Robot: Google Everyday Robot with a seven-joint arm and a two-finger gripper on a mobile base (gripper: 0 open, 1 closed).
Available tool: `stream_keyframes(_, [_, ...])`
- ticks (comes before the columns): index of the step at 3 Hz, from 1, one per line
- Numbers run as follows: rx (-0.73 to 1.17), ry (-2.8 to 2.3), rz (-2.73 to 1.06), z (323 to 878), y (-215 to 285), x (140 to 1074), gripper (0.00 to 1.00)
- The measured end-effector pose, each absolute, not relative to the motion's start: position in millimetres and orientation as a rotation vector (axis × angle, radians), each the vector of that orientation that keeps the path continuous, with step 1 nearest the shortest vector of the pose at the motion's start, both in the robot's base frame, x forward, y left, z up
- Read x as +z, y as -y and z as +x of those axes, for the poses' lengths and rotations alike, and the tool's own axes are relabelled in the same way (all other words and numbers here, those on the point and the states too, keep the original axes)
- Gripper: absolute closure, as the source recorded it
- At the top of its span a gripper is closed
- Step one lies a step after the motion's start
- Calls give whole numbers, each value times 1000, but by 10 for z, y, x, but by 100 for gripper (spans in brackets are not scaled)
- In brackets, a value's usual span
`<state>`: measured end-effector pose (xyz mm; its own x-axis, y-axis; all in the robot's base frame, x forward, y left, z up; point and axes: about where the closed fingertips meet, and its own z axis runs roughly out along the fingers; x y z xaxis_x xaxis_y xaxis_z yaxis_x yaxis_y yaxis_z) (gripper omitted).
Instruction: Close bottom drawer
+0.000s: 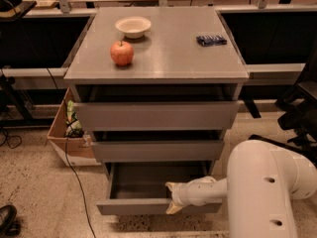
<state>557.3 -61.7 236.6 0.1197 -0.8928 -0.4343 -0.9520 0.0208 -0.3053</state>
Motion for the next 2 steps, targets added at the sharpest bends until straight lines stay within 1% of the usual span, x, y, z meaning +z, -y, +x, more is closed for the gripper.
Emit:
stream_keyframes(1, [110,-1714,-1909,5611,597,2636,0])
stream_keyframes(2, [113,-1701,-1927,5479,632,2769,18])
